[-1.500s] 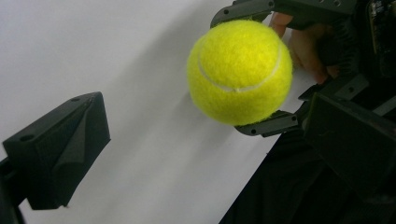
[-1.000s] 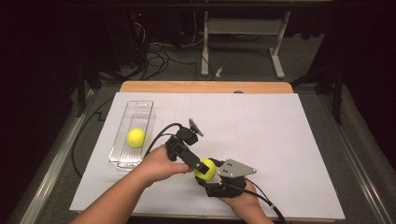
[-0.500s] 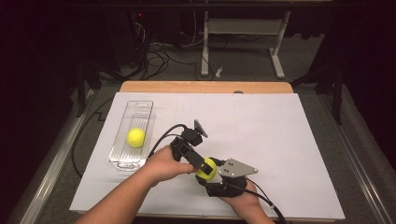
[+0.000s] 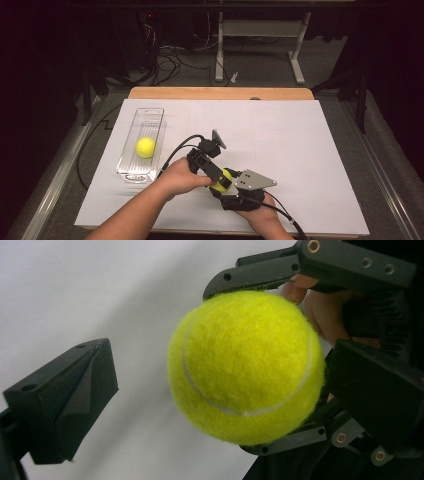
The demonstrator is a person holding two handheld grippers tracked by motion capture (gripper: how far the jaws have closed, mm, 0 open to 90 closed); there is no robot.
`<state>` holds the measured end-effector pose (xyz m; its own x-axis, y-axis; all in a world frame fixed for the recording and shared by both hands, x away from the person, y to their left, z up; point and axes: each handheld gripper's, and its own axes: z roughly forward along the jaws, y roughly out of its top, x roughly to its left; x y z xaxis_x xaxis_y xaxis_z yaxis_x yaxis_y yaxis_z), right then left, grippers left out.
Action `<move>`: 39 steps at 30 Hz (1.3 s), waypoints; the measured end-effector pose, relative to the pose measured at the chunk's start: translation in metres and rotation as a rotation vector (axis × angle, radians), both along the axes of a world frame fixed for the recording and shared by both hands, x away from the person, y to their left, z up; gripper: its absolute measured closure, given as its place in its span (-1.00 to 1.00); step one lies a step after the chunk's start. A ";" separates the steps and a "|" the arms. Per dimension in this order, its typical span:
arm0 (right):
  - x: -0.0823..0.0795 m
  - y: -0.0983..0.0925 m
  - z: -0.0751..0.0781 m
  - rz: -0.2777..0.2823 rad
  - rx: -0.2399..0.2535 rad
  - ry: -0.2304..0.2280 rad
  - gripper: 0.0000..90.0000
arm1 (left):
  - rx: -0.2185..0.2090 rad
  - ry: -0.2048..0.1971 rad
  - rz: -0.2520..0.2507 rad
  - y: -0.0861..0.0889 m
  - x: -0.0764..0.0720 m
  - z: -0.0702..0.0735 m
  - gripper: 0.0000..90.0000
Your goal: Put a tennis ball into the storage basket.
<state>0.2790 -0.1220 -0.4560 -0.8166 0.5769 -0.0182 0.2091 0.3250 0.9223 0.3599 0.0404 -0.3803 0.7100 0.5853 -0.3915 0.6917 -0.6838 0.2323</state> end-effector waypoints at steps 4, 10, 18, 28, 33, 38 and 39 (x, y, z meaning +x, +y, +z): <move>0.000 0.000 0.000 -0.002 0.002 -0.005 -0.39 | -0.003 0.001 -0.001 -0.002 0.000 -0.002 -0.96; 0.000 -0.001 0.001 -0.004 0.001 -0.012 -0.39 | -0.006 0.003 -0.002 -0.004 0.000 -0.005 -0.93; 0.000 -0.001 0.002 -0.007 0.000 -0.013 -0.39 | -0.041 0.024 0.006 0.000 0.001 -0.007 -0.76; 0.000 0.001 0.001 -0.011 -0.006 -0.013 -0.39 | -0.073 0.054 -0.009 0.003 0.001 -0.006 -0.46; 0.000 0.002 0.000 -0.011 -0.010 -0.013 -0.39 | -0.076 0.052 -0.010 0.003 0.000 -0.007 -0.42; 0.000 0.002 -0.001 -0.013 -0.016 -0.011 -0.39 | -0.070 0.054 -0.010 0.003 0.001 -0.008 -0.42; 0.000 0.002 -0.001 -0.013 -0.017 -0.010 -0.39 | -0.068 0.054 -0.010 0.003 0.001 -0.008 -0.41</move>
<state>0.2795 -0.1197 -0.4566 -0.8086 0.5872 -0.0360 0.2041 0.3375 0.9189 0.3607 0.0432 -0.3882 0.6922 0.5492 -0.4683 0.6980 -0.6744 0.2407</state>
